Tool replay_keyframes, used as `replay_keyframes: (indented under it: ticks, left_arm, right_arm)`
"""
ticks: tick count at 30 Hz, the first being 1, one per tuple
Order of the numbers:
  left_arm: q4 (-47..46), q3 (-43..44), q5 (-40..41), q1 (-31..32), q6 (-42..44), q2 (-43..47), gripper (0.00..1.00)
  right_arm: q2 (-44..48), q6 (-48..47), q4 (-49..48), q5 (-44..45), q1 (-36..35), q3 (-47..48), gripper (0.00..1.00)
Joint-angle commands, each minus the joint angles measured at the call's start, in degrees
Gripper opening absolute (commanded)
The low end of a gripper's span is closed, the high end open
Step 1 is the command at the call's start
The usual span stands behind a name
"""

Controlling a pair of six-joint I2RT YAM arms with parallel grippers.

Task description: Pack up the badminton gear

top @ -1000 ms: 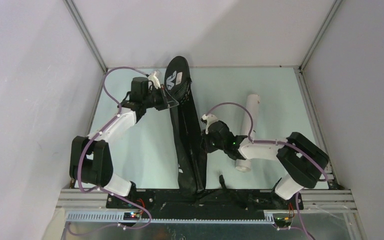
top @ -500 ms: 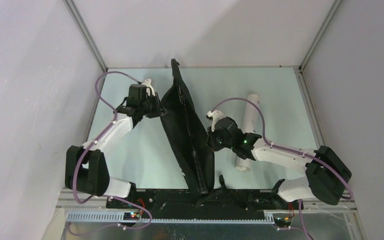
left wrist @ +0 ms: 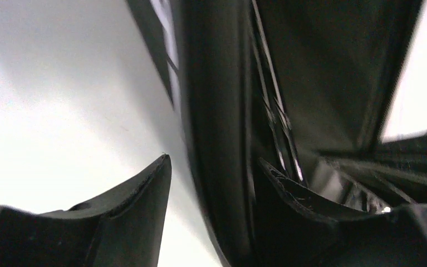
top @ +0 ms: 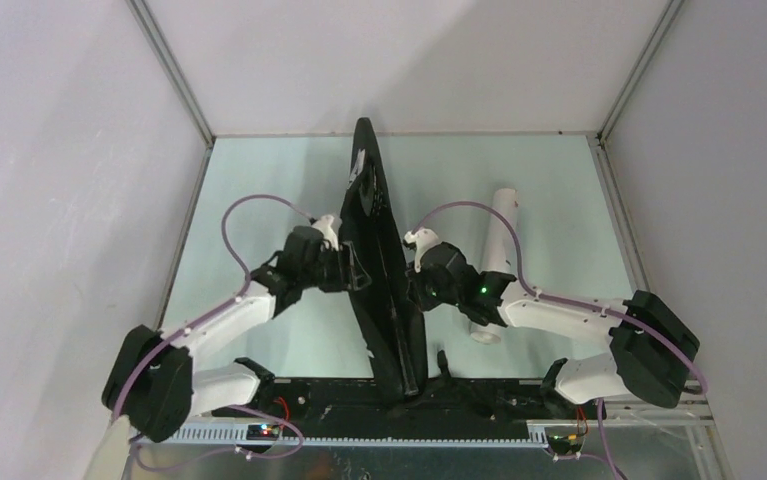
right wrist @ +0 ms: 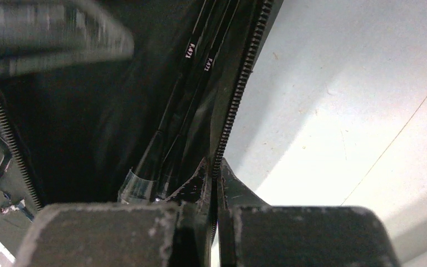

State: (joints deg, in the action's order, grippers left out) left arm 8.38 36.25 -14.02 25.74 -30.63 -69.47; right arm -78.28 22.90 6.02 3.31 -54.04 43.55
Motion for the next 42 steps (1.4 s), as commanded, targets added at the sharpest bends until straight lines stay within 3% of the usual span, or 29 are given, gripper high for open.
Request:
replay_keyframes:
  ticks: [1,5,7,9,11,12,16,22,26,30,37,41,42]
  left_arm:
    - [-1.6,-5.5,5.8,9.0,-8.4,7.2,0.6]
    - [1.4,-8.3,11.1,16.7,-13.1,11.4,0.56]
    - [4.1,-8.3,14.3,19.6,-14.1,12.9,0.48]
    - [8.5,-7.6,17.1,20.9,-13.8,14.3,0.17]
    - [13.4,-6.8,20.1,21.1,-12.7,16.6,0.02]
    - [16.8,-6.4,21.3,21.1,-12.3,18.5,0.01]
    - [21.3,-5.0,27.8,21.0,-11.1,22.8,0.0]
    - [11.4,-2.9,22.7,21.0,-8.2,18.3,0.0]
    - [3.2,-2.5,20.0,21.0,-7.1,14.8,0.07]
    - [-3.0,-2.6,21.4,21.0,-9.6,12.0,0.01]
    - [-15.9,1.5,25.2,25.8,-13.2,3.5,0.0]
    - [-17.0,7.9,26.4,28.9,-11.4,-3.7,0.11]
    - [-16.5,8.5,26.3,29.1,-10.6,-4.6,0.18]
  right_arm:
    - [0.6,1.4,0.8,2.8,-1.4,2.5,0.0]
    - [1.3,1.9,2.1,5.0,-2.3,2.5,0.0]
    - [1.8,2.3,3.0,6.0,-2.3,2.5,0.0]
    - [2.3,2.3,4.3,7.5,-1.8,2.5,0.0]
    - [2.9,1.9,6.0,9.4,-0.3,2.5,0.0]
    - [3.1,1.6,7.1,10.1,1.3,2.5,0.0]
    - [5.1,0.2,6.4,11.2,6.3,2.5,0.0]
    - [1.6,-5.3,1.9,6.4,9.2,7.2,0.0]
    - [-2.2,-10.3,-1.2,1.2,10.1,10.0,0.0]
    - [-5.0,-16.8,-4.5,-7.0,10.8,13.6,0.0]
    - [-9.9,-31.7,-4.3,-19.3,11.4,21.9,0.0]
    - [-10.0,-40.9,-1.4,-26.8,13.3,22.2,0.0]
    - [-9.8,-44.7,-0.7,-29.8,14.1,22.1,0.0]
